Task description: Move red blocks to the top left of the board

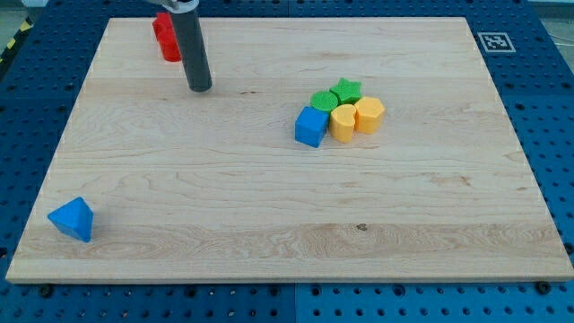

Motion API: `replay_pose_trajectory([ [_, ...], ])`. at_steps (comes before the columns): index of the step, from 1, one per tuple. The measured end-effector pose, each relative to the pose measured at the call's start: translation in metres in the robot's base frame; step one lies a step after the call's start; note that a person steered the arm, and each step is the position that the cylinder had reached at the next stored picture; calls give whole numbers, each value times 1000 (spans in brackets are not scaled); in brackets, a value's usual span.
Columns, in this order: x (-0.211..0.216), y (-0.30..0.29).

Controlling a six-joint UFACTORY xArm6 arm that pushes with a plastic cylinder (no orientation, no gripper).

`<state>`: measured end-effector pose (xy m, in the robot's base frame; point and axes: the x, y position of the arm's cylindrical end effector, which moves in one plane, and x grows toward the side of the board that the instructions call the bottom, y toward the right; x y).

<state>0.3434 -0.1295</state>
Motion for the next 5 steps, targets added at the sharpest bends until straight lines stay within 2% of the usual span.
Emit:
replay_pose_trajectory([
  [2,-53,25],
  [3,-100,25],
  [5,-113,-13],
])
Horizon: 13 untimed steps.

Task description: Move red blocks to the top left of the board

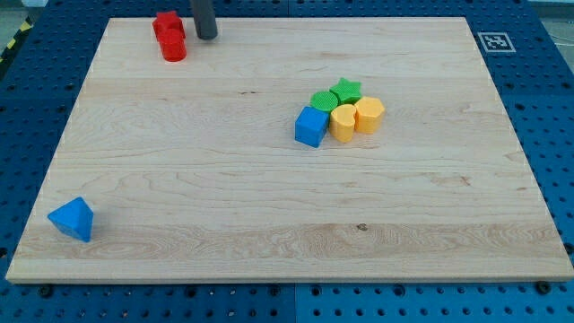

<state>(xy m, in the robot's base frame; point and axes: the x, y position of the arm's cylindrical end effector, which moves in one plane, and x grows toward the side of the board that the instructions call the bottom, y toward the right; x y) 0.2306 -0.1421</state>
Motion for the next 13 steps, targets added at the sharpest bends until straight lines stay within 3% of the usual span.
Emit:
replay_pose_trajectory([
  [3,-13,-58],
  [5,-12,3],
  [6,10,28],
  [7,32,13],
  [11,42,-25],
  [13,64,-18],
])
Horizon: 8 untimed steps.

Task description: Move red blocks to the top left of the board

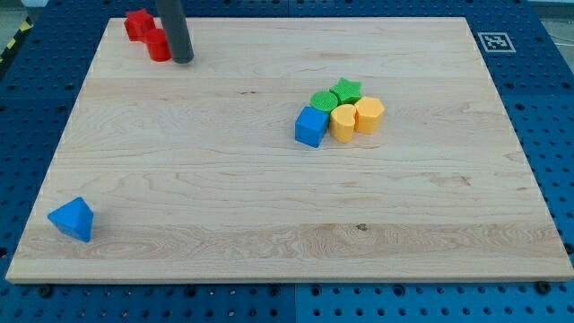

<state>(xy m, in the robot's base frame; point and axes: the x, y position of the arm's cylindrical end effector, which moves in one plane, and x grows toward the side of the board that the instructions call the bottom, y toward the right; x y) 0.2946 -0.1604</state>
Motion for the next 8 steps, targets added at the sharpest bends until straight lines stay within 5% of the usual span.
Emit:
replay_pose_trajectory([
  [8,-21,-48],
])
